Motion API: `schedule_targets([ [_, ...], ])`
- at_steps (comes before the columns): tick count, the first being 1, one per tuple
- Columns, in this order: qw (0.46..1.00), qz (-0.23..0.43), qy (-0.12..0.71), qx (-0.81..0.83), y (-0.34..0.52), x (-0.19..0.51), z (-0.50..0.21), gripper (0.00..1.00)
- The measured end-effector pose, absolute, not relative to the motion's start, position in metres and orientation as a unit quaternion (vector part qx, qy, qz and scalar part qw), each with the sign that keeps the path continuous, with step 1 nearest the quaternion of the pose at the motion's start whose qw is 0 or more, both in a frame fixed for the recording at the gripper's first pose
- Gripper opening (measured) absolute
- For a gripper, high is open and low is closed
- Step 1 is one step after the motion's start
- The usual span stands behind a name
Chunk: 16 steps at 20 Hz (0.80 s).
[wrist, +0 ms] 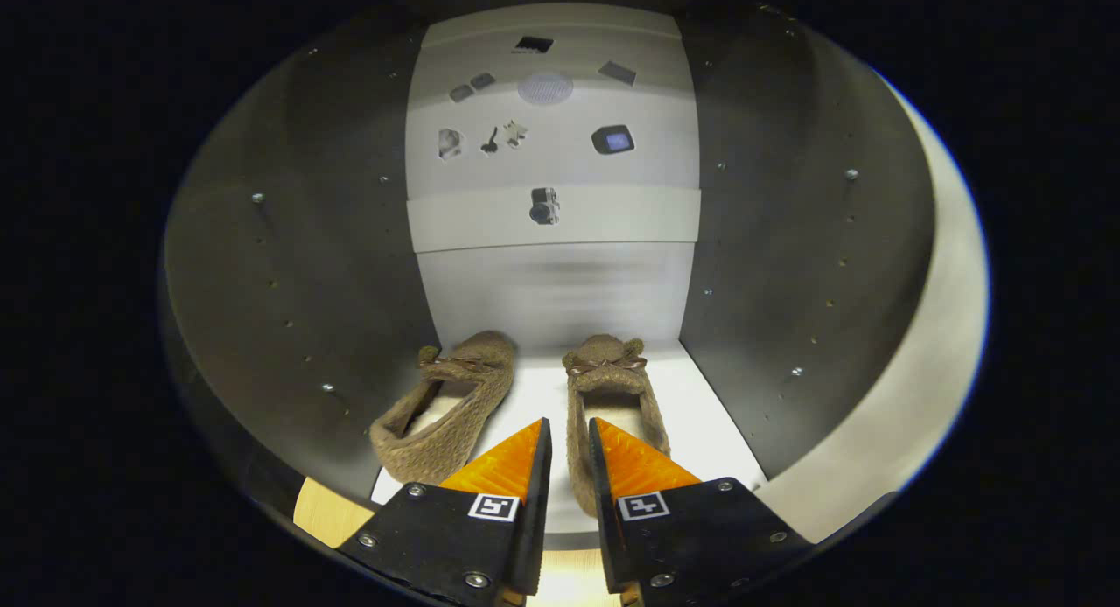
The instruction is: Open the shoe cabinet door, grab the shoes and put them into the shoe cabinet, then close the shoe cabinet door.
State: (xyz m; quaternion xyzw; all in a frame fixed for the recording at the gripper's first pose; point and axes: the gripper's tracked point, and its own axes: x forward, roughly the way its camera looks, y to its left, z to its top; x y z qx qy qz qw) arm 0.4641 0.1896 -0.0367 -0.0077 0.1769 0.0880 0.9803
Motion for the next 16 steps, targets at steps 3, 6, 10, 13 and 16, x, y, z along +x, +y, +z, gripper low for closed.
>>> schedule_targets([
  [3,0.984,0.078,0.163,-0.008,0.178,0.423,-0.024,0.27],
  [6,0.986,0.07,0.15,-0.003,0.169,0.38,-0.014,0.27],
  [10,0.991,0.053,0.126,-0.013,0.148,0.315,-0.002,0.27],
  [13,0.993,0.053,0.109,-0.008,0.138,0.262,0.003,0.27],
  [16,0.995,0.031,0.093,-0.025,0.112,0.221,0.005,0.27],
])
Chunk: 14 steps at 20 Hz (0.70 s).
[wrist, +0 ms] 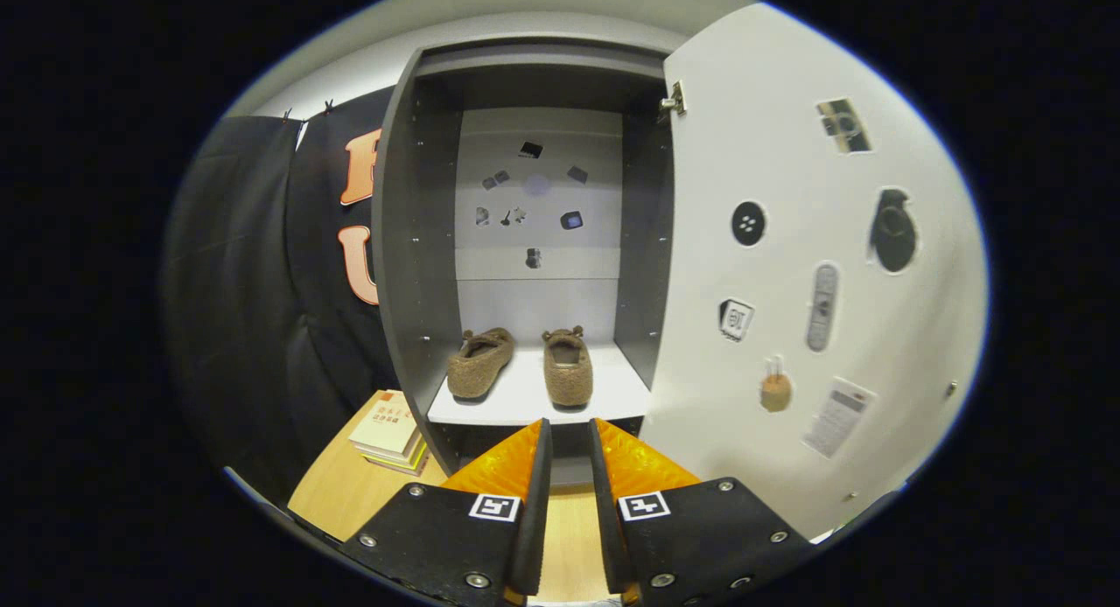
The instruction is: Open the shoe cabinet door, grab the shoes and put them into the shoe cabinet, then close the shoe cabinet door.
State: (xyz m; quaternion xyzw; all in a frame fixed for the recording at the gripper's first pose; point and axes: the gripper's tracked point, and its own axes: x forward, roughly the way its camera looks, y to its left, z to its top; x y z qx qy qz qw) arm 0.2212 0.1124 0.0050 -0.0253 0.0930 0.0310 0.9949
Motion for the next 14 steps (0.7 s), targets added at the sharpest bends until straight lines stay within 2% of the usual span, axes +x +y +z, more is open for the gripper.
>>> schedule_targets([
  [9,0.996,-0.011,0.089,-0.002,0.057,0.112,0.003,0.33],
  [14,0.996,-0.043,0.077,0.003,0.027,0.08,0.009,0.37],
])
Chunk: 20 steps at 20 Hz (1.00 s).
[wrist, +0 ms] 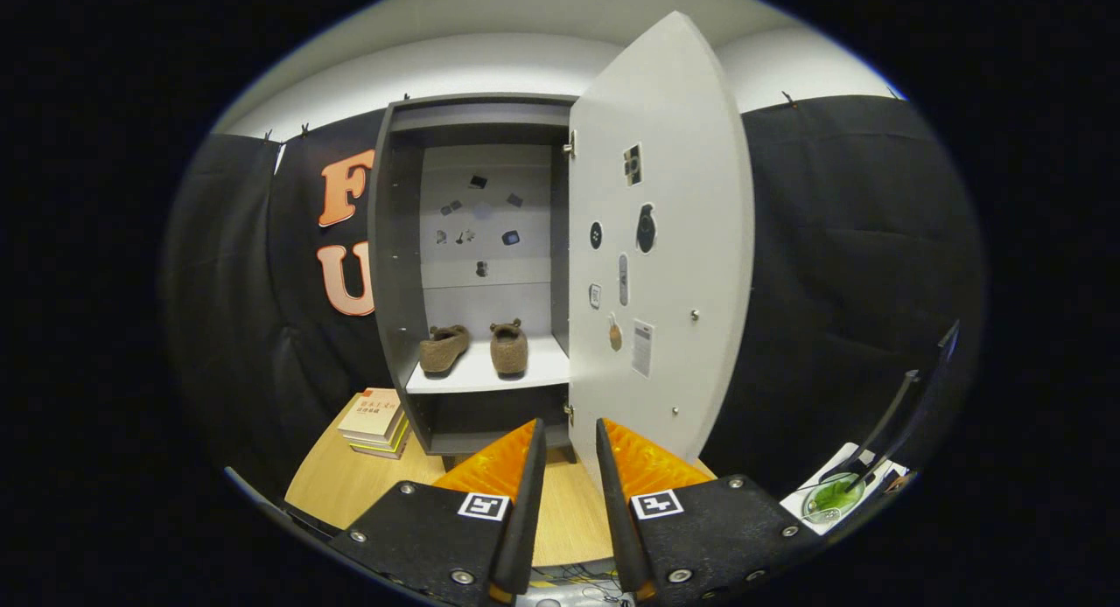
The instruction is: Open the shoe cabinet door, grab the shoes and put them into the shoe cabinet, then close the shoe cabinet door.
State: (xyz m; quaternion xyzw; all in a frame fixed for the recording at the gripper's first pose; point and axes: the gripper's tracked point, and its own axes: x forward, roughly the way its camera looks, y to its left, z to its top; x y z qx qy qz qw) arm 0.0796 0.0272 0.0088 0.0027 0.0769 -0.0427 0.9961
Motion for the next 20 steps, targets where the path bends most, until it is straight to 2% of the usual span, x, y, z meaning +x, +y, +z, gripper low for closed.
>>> schedule_targets([
  [9,0.995,-0.071,0.072,0.015,-0.013,0.049,0.011,0.48],
  [17,0.991,-0.111,0.065,0.029,-0.084,0.059,-0.002,0.56],
  [20,0.99,-0.117,0.059,0.041,-0.11,0.079,-0.008,0.65],
])
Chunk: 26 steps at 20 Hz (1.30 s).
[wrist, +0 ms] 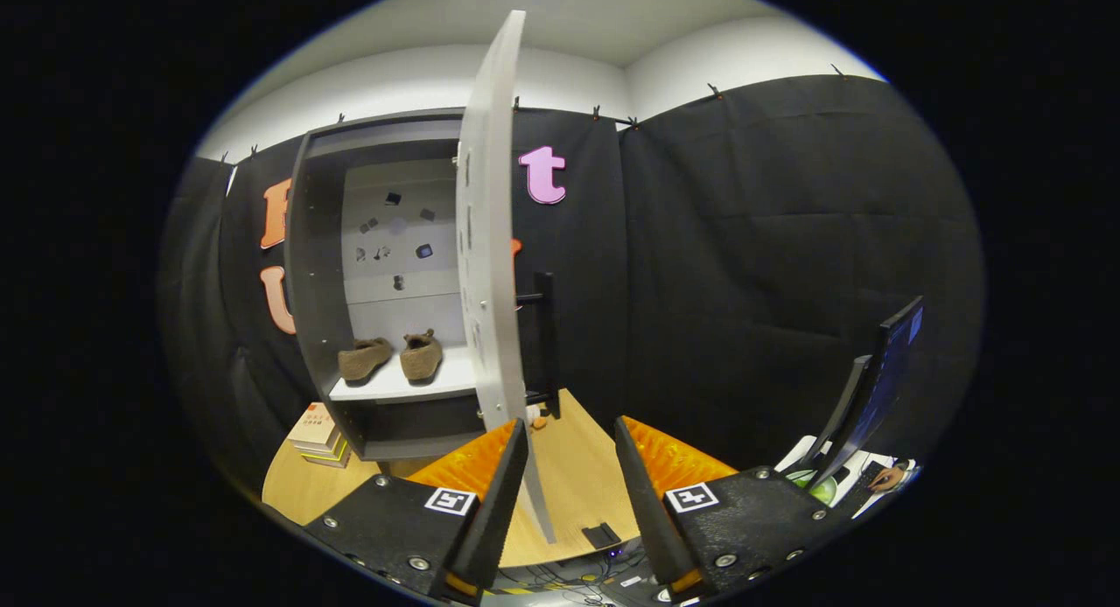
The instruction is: Open the shoe cabinet door, grab the shoes and put them into the shoe cabinet, then close the shoe cabinet door.
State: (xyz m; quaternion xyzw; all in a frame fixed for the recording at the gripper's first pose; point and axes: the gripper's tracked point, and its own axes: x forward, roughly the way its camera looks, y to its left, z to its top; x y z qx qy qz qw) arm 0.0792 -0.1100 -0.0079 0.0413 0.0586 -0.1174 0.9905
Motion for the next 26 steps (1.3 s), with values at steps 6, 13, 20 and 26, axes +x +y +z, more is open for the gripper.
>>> schedule_targets([
  [6,0.992,-0.087,0.062,0.068,-0.12,0.118,-0.02,0.74],
  [13,0.994,-0.053,0.068,0.065,-0.12,0.136,-0.026,0.79],
  [20,0.995,-0.042,0.07,0.055,-0.106,0.148,-0.033,0.77],
  [26,0.995,-0.014,0.074,0.072,-0.08,0.146,-0.04,0.76],
])
